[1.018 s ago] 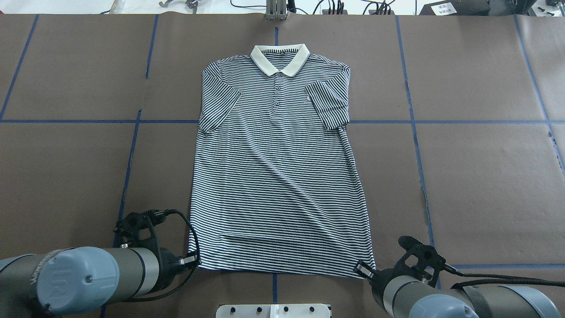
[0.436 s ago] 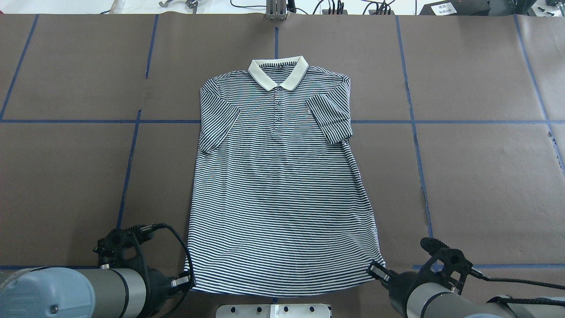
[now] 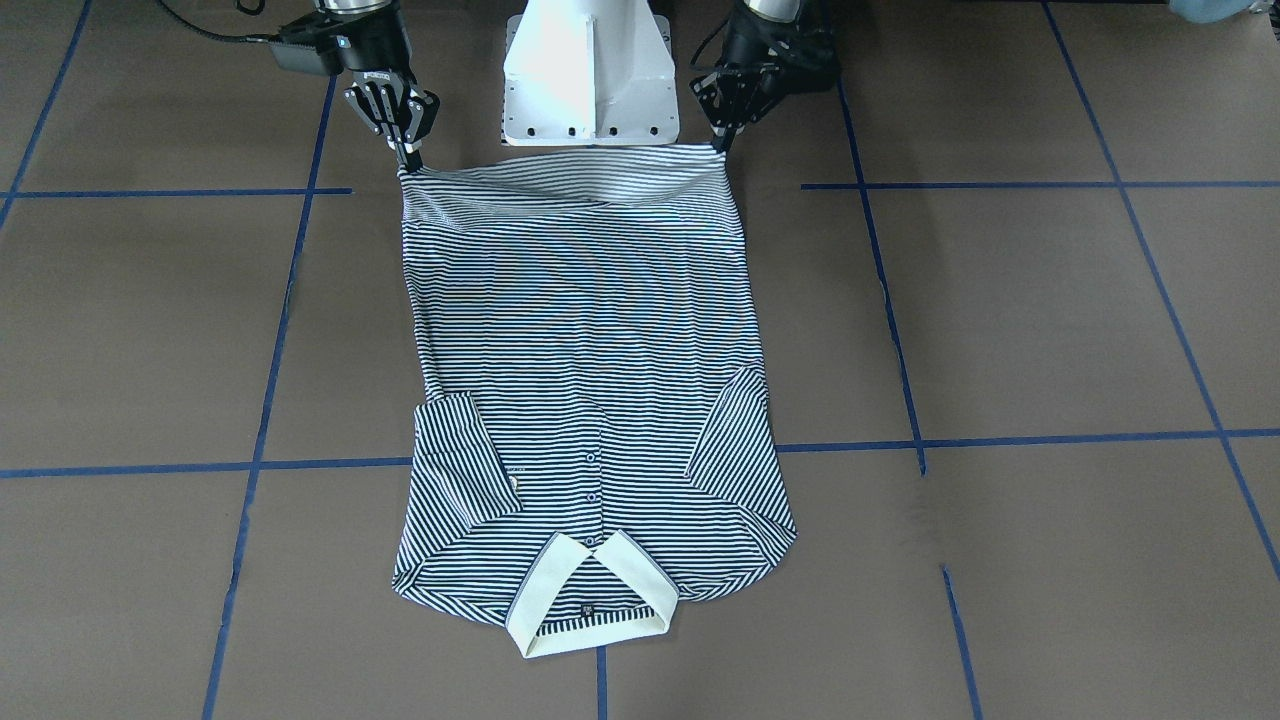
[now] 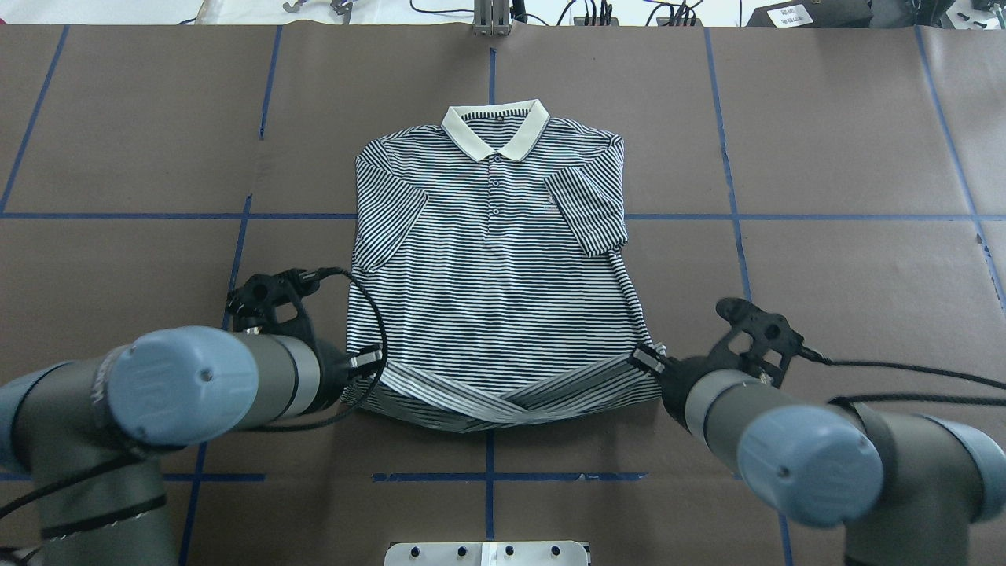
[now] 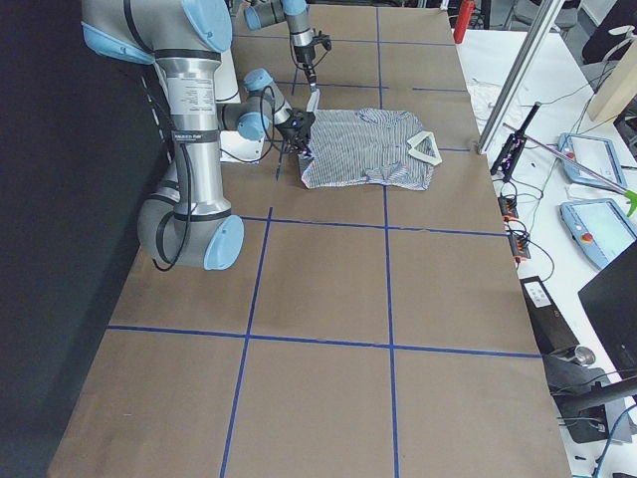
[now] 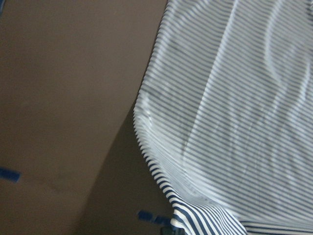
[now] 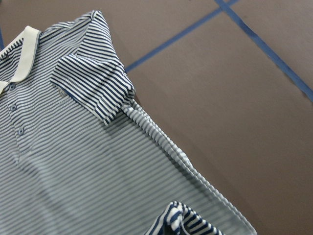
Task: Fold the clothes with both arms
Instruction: 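Lift the hem with both grippers and fold it up toward the collar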
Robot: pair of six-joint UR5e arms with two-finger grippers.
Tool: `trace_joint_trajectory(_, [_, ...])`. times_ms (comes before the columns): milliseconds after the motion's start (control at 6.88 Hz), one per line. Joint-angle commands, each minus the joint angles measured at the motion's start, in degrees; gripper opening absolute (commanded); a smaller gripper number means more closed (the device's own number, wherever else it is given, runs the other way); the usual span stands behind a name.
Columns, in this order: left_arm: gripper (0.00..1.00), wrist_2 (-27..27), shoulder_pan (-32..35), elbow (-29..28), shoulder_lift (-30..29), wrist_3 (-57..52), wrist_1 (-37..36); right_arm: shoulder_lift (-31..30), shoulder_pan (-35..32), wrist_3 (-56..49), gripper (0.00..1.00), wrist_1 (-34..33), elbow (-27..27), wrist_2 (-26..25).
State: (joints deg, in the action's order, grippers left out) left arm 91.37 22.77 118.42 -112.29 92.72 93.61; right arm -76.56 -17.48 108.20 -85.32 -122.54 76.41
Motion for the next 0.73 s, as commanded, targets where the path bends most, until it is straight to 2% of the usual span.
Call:
trace_joint_trajectory(0, [0.00,0.2,11.6,-14.6,-4.7,-9.3,10.6,13.7,-15.2,-12.1,0.00,0.4,18.7,8.2])
trace_joint_trajectory(145, [0.00,0.3,15.4,-21.9,-7.7,-9.6,15.4,17.8,-19.3,-14.5,0.00,0.4,25.4,9.3])
trace_joint_trajectory(291, [0.00,0.1,18.2,-28.7,-11.5,-13.7,17.2,22.9,-21.5,-16.6,0.00,0.4,32.6,9.7])
trace_joint_trajectory(436, [0.00,0.0,19.7,-33.1,-12.6,-15.5,19.6,27.8,-23.1,-17.0,0.00,0.5,39.5,10.1])
trace_joint_trajectory(582, [0.00,-0.1,20.5,-36.9,-12.6,-16.0,24.3,29.7,-24.2,-17.4,0.00,2.3,43.6,11.2])
